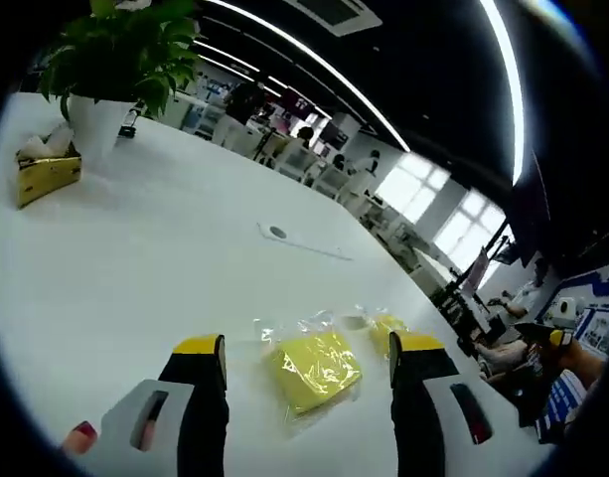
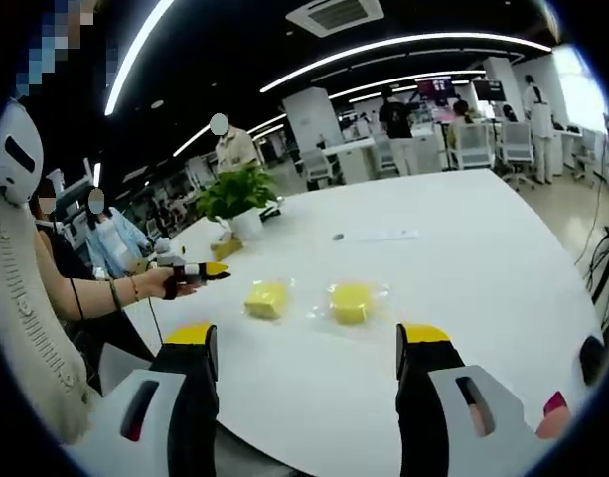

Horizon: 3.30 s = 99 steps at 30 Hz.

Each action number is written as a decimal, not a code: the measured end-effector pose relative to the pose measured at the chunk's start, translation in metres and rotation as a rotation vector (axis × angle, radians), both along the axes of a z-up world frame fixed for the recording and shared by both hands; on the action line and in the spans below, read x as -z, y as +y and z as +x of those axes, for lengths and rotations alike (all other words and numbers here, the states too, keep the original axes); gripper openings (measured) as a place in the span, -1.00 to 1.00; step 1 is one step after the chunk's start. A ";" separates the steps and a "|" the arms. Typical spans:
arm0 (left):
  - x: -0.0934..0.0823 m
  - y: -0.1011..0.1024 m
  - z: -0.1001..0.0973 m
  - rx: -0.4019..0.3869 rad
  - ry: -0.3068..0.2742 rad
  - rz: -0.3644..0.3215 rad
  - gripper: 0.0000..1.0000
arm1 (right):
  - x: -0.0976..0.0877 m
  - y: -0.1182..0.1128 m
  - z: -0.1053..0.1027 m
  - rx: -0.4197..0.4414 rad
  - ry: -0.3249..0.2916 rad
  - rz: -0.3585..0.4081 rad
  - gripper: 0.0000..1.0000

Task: Compare the silicone blocks by pressing each to a similar depth, holding the contact briefly, and releasing to observe deformation and rebound differences across the visible hardness samples.

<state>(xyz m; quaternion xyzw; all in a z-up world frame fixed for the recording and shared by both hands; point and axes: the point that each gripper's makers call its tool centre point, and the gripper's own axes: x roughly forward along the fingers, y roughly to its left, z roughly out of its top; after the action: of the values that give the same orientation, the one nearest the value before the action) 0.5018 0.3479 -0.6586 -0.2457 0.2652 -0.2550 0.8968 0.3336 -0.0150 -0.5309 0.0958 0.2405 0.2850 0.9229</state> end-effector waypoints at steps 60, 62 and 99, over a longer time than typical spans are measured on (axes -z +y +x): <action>0.064 -0.028 0.045 -0.022 0.164 -0.487 -1.00 | 0.032 -0.003 0.007 0.013 0.103 -0.080 0.33; 0.065 -0.032 0.043 -0.010 0.159 -0.472 -1.00 | 0.033 -0.002 0.007 0.010 0.105 -0.081 0.33; -0.007 -0.080 0.017 0.109 0.015 -0.265 -1.00 | 0.029 0.004 0.003 -0.059 0.076 -0.058 0.31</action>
<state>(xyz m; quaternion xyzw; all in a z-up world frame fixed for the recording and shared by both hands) 0.5192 0.2679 -0.6512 -0.3489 0.2488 -0.3344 0.8394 0.3371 -0.0111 -0.5601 0.0727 0.2862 0.3014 0.9066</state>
